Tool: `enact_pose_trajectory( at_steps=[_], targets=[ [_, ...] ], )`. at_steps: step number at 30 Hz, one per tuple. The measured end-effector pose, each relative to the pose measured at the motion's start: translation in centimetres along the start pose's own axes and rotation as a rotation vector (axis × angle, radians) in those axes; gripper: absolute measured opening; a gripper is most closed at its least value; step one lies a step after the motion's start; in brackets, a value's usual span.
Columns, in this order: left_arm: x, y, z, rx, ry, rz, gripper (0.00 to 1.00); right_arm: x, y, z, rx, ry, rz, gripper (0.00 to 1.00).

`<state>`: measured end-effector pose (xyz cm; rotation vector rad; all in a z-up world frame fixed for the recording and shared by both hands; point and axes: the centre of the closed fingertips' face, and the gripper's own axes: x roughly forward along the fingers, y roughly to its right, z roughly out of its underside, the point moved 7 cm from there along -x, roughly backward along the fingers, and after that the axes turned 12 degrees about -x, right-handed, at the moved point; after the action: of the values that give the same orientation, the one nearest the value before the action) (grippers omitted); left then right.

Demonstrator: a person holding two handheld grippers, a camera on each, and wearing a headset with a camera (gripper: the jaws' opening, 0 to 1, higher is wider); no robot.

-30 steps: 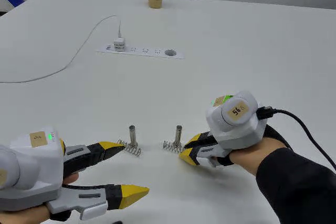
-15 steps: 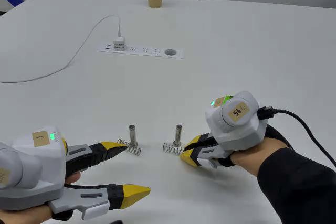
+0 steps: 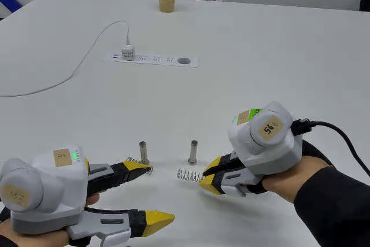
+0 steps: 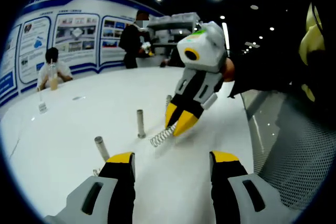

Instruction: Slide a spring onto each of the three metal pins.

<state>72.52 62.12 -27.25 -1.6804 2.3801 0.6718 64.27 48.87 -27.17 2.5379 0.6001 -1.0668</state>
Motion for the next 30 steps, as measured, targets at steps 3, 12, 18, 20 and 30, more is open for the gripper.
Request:
enact_pose_trajectory(
  at_steps=[3, 12, 18, 20, 30],
  targets=[
    [0.3, 0.1, 0.0, 0.023, -0.012, 0.01, 0.57, -0.4, -0.5, -0.4, -0.017, -0.006, -0.019, 0.11],
    [0.8, 0.3, -0.1, 0.079, -0.027, 0.031, 0.49, -1.5, -1.9, -1.5, -0.062, -0.016, -0.086, 0.11],
    [1.0, 0.7, -0.1, 0.119, -0.035, 0.052, 0.4, -1.7, -2.6, -2.1, -0.09, -0.03, -0.123, 0.11],
    [1.0, 0.8, 0.0, 0.126, -0.037, 0.058, 0.36, -1.8, -2.9, -2.2, -0.1, -0.034, -0.137, 0.11],
    [1.3, 1.3, 0.1, 0.18, -0.039, 0.086, 0.2, -1.7, -3.5, -2.9, -0.13, -0.055, -0.167, 0.11]
  ],
)
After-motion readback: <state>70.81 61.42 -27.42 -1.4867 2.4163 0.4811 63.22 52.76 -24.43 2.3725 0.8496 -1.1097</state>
